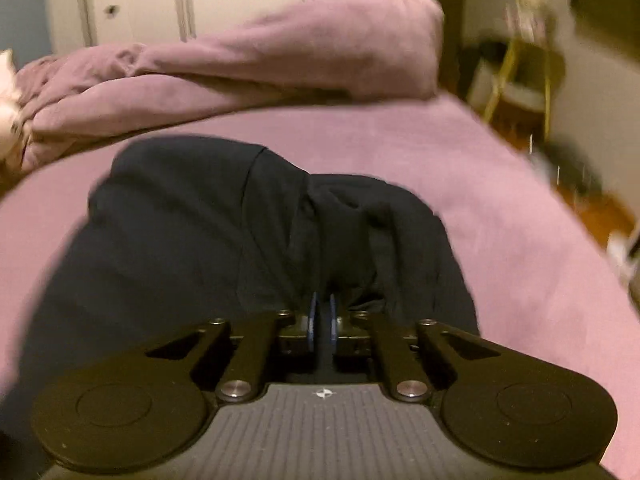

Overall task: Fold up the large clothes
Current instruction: 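Press the folded bundle flat with the left tool and release both tools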

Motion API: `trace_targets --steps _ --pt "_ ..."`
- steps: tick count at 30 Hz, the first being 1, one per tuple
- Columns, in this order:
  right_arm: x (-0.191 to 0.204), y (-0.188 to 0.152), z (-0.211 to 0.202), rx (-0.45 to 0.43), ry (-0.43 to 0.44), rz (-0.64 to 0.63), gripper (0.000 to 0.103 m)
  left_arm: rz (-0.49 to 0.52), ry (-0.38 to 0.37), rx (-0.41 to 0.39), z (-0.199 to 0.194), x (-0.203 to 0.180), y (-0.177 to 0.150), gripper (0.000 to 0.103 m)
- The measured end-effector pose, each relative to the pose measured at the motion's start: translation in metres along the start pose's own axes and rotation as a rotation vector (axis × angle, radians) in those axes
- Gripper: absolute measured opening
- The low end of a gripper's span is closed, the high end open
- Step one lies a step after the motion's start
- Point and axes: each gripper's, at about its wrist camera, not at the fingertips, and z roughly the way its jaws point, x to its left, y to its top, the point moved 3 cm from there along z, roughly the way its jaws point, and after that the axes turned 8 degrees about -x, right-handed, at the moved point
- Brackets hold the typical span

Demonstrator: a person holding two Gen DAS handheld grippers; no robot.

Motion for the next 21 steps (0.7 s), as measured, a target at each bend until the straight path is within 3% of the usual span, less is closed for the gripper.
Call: trace_targets --steps 3,5,8,10,15,21 --pt "0.001 -0.002 -0.005 -0.056 0.011 -0.011 0.004 -0.011 -0.007 -0.001 -0.013 0.011 -0.001 0.091" --pt "-0.005 0.004 -0.012 -0.043 0.028 0.027 0.004 -0.002 -0.011 0.009 -0.021 0.017 -0.004 0.091" --pt "-0.008 0.019 -0.049 -0.078 0.082 0.097 0.008 0.016 -0.034 0.014 -0.035 0.017 -0.013 0.091" --pt "-0.005 0.023 -0.079 -0.111 0.097 0.128 0.022 0.022 -0.05 0.017 -0.041 0.014 -0.018 0.091" --pt "0.006 -0.003 -0.139 -0.147 0.145 0.148 0.023 0.033 -0.07 0.106 -0.042 -0.001 -0.037 0.09" --pt "0.015 -0.032 -0.149 -0.097 0.114 0.054 0.025 0.083 0.01 0.127 -0.013 -0.021 -0.048 0.087"
